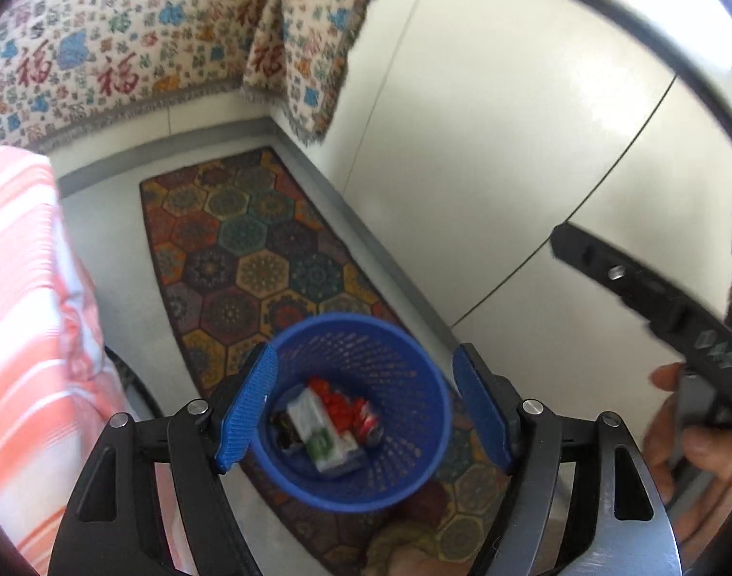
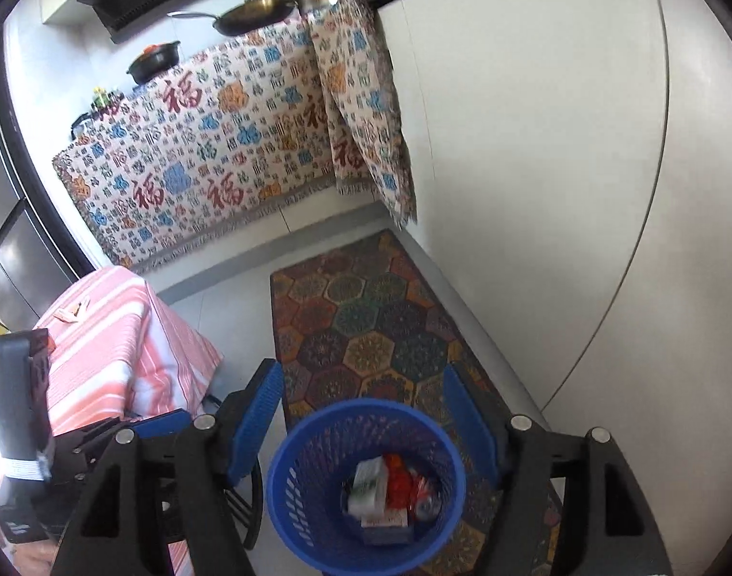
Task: Collect trash
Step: 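Carry the carton and red cup over the wastebasket and open both grippers, then move both tools back over the table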
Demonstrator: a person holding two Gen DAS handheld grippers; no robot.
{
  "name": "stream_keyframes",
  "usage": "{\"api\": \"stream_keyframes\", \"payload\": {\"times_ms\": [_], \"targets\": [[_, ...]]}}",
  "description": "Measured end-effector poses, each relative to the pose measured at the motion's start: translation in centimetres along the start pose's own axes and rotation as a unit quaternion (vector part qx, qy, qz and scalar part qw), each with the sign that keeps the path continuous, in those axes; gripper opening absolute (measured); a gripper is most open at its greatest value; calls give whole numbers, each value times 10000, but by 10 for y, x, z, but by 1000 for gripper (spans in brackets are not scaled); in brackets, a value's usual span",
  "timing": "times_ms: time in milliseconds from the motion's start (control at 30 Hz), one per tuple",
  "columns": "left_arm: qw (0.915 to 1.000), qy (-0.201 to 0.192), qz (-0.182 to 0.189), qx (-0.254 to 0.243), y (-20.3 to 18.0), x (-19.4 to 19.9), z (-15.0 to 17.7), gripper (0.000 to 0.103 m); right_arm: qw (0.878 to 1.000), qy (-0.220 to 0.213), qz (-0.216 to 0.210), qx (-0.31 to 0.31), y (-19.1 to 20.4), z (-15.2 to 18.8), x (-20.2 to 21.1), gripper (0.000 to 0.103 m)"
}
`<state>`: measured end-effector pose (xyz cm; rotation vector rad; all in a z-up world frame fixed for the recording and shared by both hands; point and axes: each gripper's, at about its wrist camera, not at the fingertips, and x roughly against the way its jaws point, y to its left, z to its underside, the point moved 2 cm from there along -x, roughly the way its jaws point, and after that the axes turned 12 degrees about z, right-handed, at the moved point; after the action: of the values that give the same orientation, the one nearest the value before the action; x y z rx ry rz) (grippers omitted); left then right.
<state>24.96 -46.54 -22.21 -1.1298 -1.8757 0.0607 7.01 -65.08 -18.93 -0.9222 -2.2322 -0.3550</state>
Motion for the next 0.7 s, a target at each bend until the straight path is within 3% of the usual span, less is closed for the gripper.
{"api": "stream_keyframes", "payload": {"times_ms": [167, 367, 533, 700], "targets": [[9991, -306, -298, 29, 5, 62, 10, 87, 9990, -394, 41, 221, 18, -11, 18, 72], [9921, -341, -1193, 206, 47, 135, 57, 91, 9975, -522, -205, 425, 55, -16, 29, 72], [9756, -259, -2077, 658, 110, 185, 102, 91, 9916, -588, -684, 922, 124, -6, 41, 72], [9542, -327, -2716, 1212, 176, 226, 138, 91, 9728, -562, -1320, 1821, 220, 31, 55, 72]]}}
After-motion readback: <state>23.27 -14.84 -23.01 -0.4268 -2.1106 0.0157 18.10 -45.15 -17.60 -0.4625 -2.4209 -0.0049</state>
